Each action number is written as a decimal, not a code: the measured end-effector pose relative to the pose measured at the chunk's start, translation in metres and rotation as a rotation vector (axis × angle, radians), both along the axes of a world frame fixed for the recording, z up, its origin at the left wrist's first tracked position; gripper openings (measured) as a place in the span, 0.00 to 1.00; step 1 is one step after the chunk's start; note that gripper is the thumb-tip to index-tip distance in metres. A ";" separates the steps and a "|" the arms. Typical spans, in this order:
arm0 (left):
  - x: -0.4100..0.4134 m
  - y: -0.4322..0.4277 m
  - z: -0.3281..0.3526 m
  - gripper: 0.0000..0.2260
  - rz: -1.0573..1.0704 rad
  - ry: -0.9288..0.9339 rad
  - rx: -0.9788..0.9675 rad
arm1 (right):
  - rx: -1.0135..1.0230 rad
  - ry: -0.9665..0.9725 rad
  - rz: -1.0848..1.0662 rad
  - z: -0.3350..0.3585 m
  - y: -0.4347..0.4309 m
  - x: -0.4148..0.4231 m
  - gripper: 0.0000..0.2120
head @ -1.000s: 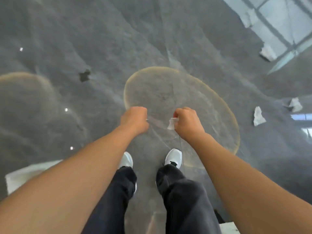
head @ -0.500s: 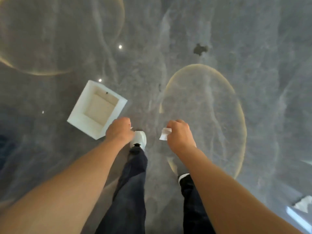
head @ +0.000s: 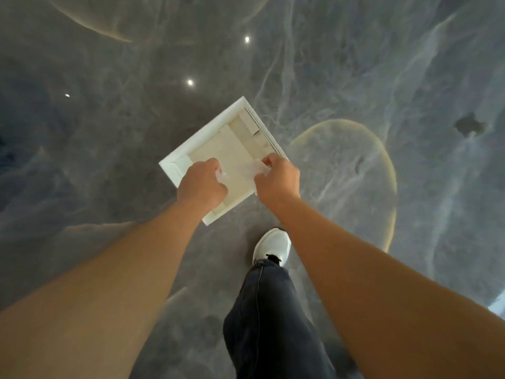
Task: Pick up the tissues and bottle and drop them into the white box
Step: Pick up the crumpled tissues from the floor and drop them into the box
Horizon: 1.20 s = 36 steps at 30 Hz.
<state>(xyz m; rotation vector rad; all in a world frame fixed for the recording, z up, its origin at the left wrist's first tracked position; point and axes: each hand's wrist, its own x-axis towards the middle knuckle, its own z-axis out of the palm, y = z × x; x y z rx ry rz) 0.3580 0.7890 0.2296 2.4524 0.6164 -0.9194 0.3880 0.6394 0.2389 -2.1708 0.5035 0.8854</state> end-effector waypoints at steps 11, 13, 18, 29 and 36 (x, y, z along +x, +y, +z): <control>0.003 0.013 -0.043 0.23 0.101 0.079 0.003 | 0.065 0.079 -0.044 -0.054 -0.005 -0.005 0.21; 0.012 0.001 -0.023 0.17 -0.019 0.110 0.047 | 0.046 0.089 -0.037 -0.034 -0.025 -0.003 0.20; 0.023 -0.069 0.049 0.08 -0.433 0.240 0.149 | -0.068 0.079 0.081 0.040 -0.107 -0.015 0.17; -0.010 -0.397 0.169 0.11 -1.296 0.092 0.298 | -0.178 0.108 -0.399 0.153 -0.392 -0.179 0.08; -0.195 -0.627 0.179 0.11 -1.722 -0.014 0.215 | -0.254 0.136 -0.839 0.185 -0.579 -0.417 0.09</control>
